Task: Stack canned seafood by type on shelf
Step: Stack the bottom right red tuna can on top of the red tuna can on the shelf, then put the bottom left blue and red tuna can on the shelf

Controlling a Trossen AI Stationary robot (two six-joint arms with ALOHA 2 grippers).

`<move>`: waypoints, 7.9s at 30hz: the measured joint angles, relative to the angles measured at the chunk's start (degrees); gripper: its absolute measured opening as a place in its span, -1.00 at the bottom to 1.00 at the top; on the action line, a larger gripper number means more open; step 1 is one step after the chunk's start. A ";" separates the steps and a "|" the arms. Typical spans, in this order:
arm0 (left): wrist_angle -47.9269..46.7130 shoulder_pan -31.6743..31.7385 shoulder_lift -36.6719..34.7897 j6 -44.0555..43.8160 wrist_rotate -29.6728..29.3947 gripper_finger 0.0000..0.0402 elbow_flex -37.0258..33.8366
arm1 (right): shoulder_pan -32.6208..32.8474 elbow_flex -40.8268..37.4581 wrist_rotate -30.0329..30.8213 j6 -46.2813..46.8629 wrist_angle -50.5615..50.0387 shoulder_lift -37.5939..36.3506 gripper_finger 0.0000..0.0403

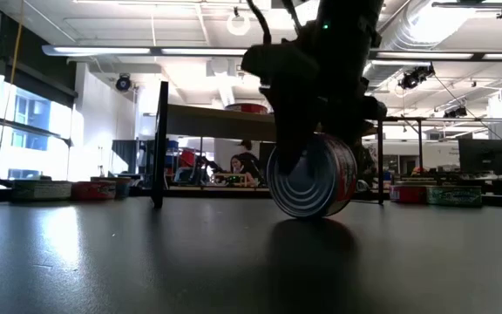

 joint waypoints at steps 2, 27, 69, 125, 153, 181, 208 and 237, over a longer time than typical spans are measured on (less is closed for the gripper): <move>0.26 0.00 0.02 0.01 0.00 -1.00 0.00 | -0.12 -0.02 -0.09 0.21 0.00 0.12 0.33; 16.58 -4.79 2.62 -1.41 -6.45 -1.00 0.00 | -12.53 36.87 22.01 -67.52 -21.94 -3.67 -0.44; 30.98 -31.93 -0.85 10.59 -26.67 -1.00 0.00 | -22.65 36.81 26.46 -100.19 -10.73 6.68 -0.28; 26.63 -31.89 -0.81 8.04 -26.64 -1.00 0.00 | -22.67 36.83 21.12 -91.85 -15.72 6.16 0.41; 17.55 -28.25 0.12 -3.91 -32.13 -1.00 -0.02 | -17.29 36.81 -11.11 -57.67 -21.90 -3.78 0.41; -13.35 -44.30 32.25 -110.48 15.36 -1.00 -0.02 | 8.35 -20.16 -14.70 -23.35 2.26 -24.12 0.08; -11.55 -38.30 44.94 -87.27 25.59 -1.00 0.44 | 13.88 -22.58 -5.58 -13.57 -1.85 -30.27 -1.00; -11.96 -23.88 45.75 -10.62 18.12 -1.00 15.46 | 13.29 -22.56 2.05 -9.40 2.51 -37.06 -1.00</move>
